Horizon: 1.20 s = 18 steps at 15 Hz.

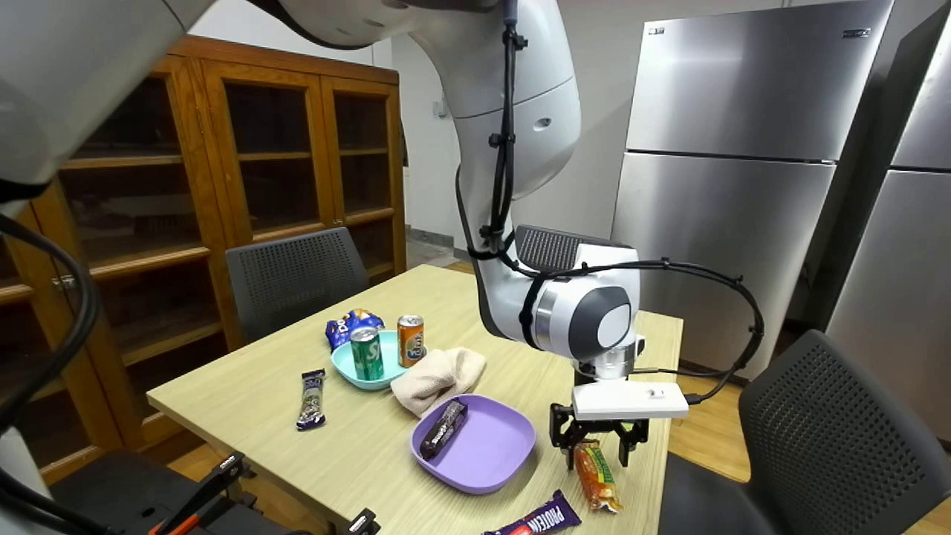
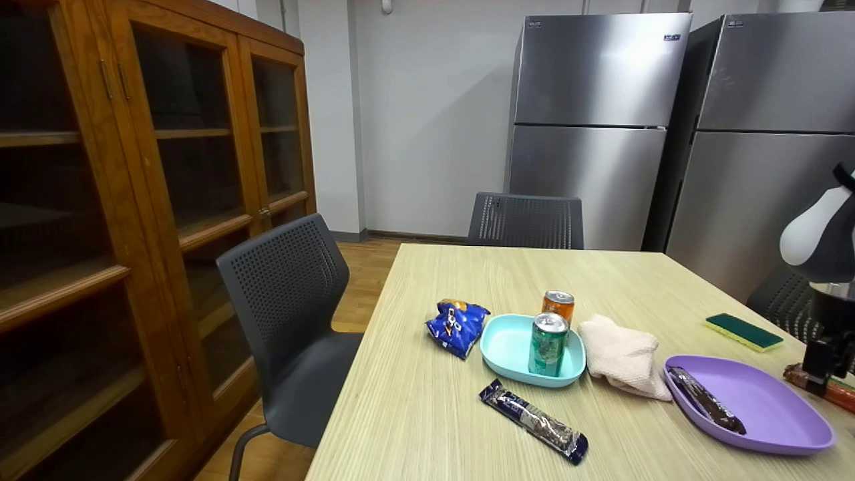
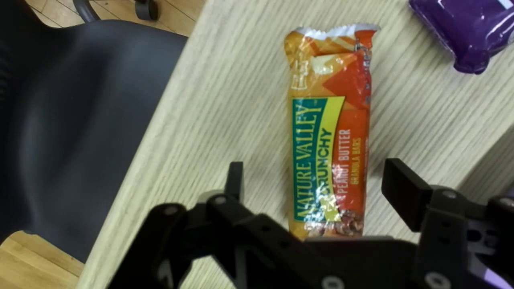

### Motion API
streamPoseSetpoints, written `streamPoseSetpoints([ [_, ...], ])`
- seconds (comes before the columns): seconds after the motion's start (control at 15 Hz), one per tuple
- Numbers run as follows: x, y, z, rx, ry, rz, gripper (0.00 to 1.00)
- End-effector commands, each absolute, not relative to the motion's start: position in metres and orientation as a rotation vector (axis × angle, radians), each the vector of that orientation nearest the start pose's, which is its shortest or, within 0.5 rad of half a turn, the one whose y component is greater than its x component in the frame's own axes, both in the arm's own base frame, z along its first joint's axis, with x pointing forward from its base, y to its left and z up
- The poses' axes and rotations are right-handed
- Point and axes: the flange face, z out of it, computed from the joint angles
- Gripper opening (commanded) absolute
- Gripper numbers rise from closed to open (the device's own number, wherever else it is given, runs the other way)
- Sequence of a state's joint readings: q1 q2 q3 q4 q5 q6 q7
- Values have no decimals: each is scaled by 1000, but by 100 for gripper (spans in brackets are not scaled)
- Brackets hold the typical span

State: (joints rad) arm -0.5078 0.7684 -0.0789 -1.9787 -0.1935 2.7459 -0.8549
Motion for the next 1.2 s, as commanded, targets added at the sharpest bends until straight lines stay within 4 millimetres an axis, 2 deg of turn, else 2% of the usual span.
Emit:
streamPoseSetpoints([
  [0.0,498,-330,74,-3130,-781,107,58],
  [0.27,498,-330,77,-3136,-791,108,27],
  [0.4,497,-329,83,-3169,-769,135,17],
  [0.6,488,-331,96,-3208,-747,156,17],
  [0.87,479,-334,122,-3260,-617,152,17],
  [1.13,474,-318,139,-3268,-566,149,17],
])
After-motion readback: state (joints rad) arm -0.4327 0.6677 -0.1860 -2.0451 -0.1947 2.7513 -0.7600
